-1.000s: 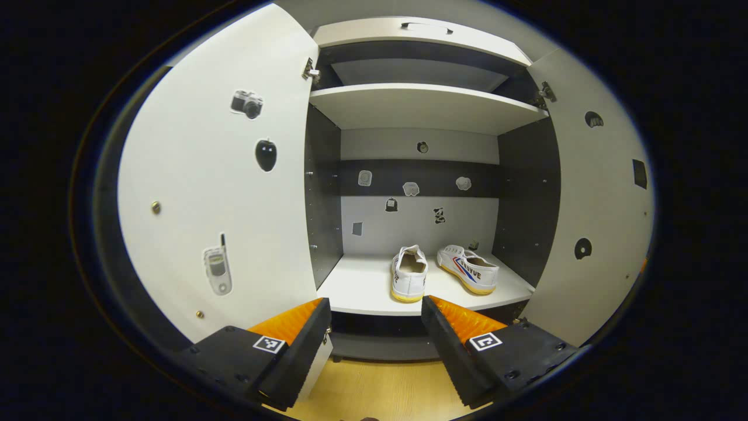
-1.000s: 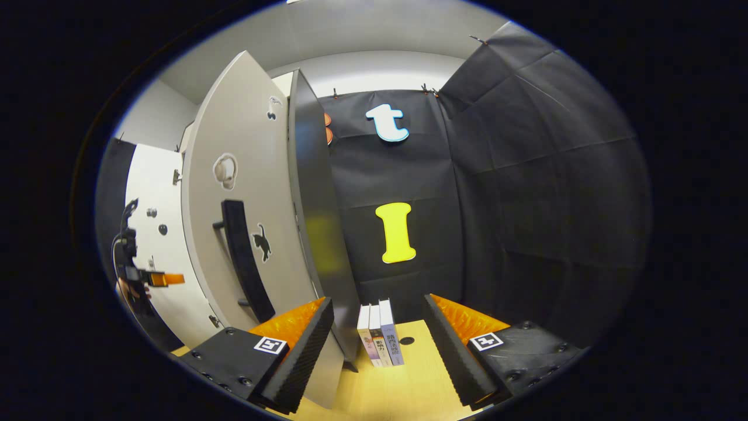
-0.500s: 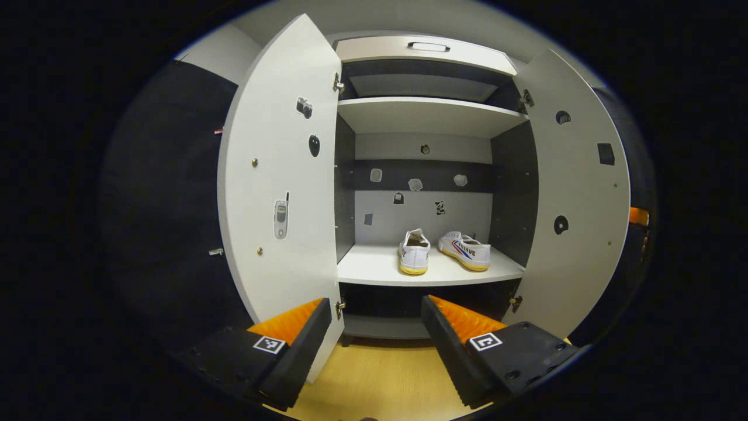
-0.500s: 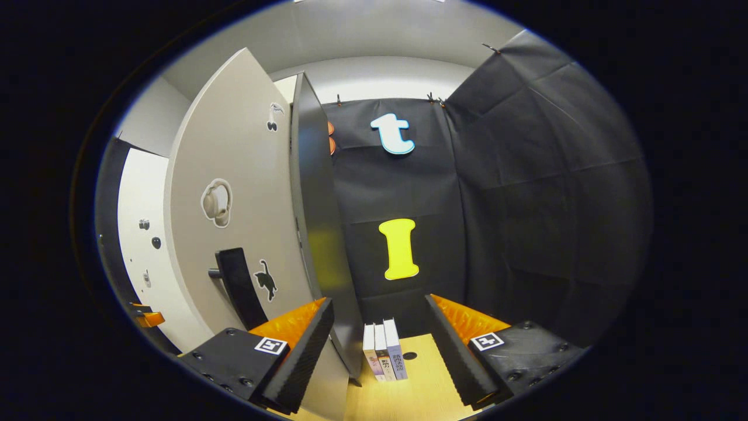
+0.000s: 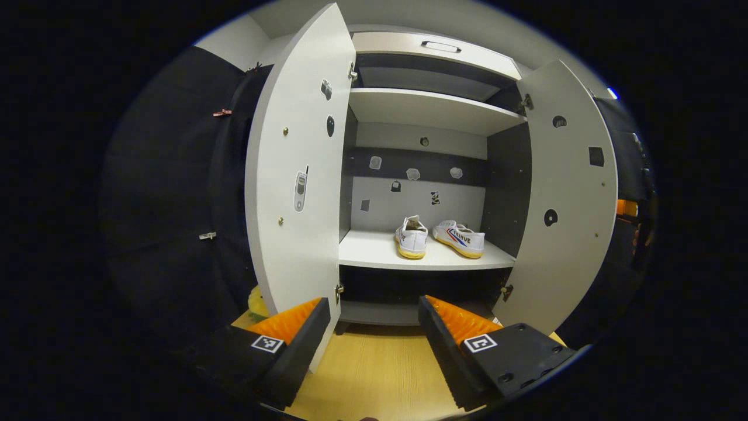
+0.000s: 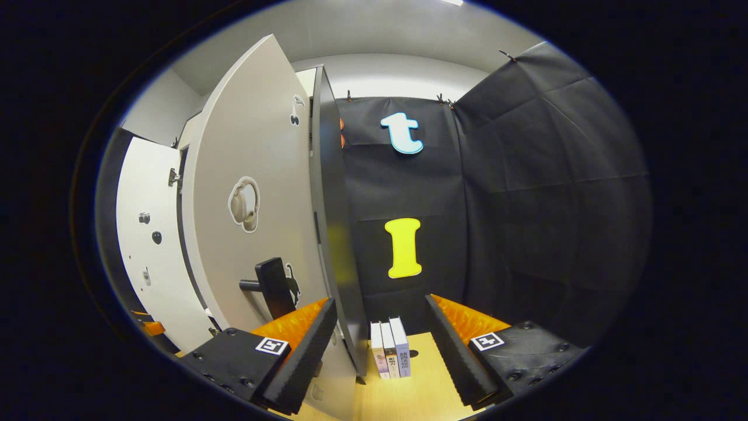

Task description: Grab one shoe with the right hand and put it into the shoe cabinet, grab the other shoe with the left hand and put it into the shoe cabinet; then close the right door with the right hand and the left door with the left hand.

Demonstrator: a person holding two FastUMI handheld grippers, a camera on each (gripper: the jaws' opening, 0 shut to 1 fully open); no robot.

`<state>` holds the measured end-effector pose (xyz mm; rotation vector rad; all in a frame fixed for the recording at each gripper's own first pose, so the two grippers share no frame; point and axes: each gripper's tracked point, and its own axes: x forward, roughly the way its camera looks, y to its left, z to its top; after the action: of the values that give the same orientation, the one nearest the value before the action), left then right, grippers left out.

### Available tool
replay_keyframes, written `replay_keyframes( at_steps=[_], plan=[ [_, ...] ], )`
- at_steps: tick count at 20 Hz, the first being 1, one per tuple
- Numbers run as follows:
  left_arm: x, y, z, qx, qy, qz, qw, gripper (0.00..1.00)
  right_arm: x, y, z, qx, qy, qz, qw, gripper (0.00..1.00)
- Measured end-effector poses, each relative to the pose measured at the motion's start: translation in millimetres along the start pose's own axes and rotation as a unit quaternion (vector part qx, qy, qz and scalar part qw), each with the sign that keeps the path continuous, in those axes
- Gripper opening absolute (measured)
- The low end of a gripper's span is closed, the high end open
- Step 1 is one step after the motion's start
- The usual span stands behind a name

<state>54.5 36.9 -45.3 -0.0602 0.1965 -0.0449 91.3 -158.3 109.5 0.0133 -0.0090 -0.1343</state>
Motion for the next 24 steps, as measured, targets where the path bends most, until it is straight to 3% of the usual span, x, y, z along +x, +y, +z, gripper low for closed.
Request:
replay_keyframes(
  at_steps=[12,16,20,24],
  plan=[
    [-9,21,-21,-0.018,0.021,-0.039,0.999,0.95,-12,64,-12,0.011,0.003,-0.002,1.000,0.97],
    [-15,45,-23,-0.002,0.018,-0.029,0.999,0.95,-8,93,-16,0.022,0.006,0.003,1.000,0.97],
    [-26,68,-18,-0.001,0.005,-0.018,1.000,0.96,2,134,-16,0.018,0.003,0.018,1.000,0.97],
    [-41,94,-19,-0.006,-0.002,-0.003,1.000,0.95,10,191,-21,0.019,0.003,0.062,0.998,0.98]
  ],
)
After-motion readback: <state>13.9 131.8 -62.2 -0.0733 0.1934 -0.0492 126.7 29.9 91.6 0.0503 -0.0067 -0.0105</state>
